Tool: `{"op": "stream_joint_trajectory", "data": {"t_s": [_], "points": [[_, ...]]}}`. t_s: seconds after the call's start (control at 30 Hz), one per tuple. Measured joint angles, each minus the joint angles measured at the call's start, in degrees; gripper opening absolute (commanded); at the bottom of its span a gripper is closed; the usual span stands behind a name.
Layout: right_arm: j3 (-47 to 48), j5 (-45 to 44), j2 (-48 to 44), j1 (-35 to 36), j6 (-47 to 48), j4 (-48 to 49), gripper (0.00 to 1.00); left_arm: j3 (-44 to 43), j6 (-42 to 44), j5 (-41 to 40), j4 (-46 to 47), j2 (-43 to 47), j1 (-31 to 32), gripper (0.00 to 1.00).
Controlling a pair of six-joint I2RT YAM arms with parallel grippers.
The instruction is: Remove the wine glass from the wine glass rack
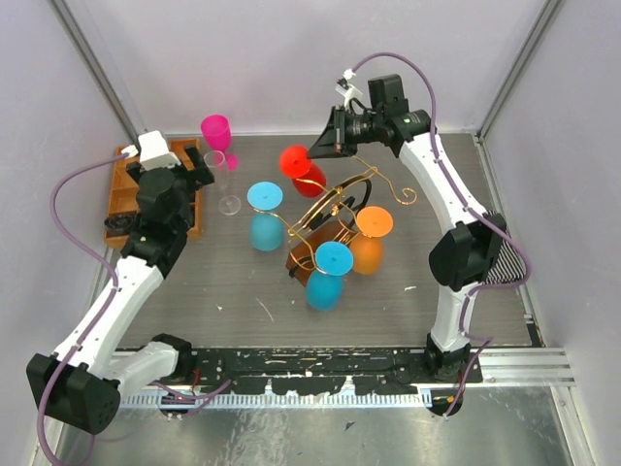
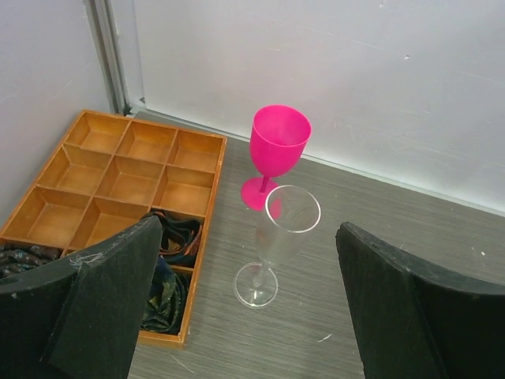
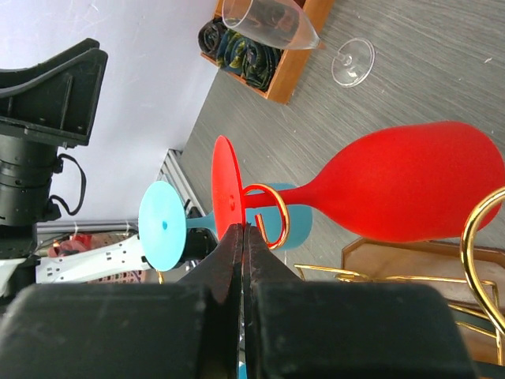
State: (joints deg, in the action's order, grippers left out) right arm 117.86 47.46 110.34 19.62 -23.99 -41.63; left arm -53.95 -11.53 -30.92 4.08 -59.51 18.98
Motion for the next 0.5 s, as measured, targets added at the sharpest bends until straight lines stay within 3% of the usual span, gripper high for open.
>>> {"op": "stream_joint_trajectory", "data": {"t_s": [0.5], "points": [[-3.3, 3.8, -0.1, 0.7, 3.2, -2.5, 0.01, -1.6, -0.4, 1.0, -2.1, -0.5, 0.0, 0.99]]}}
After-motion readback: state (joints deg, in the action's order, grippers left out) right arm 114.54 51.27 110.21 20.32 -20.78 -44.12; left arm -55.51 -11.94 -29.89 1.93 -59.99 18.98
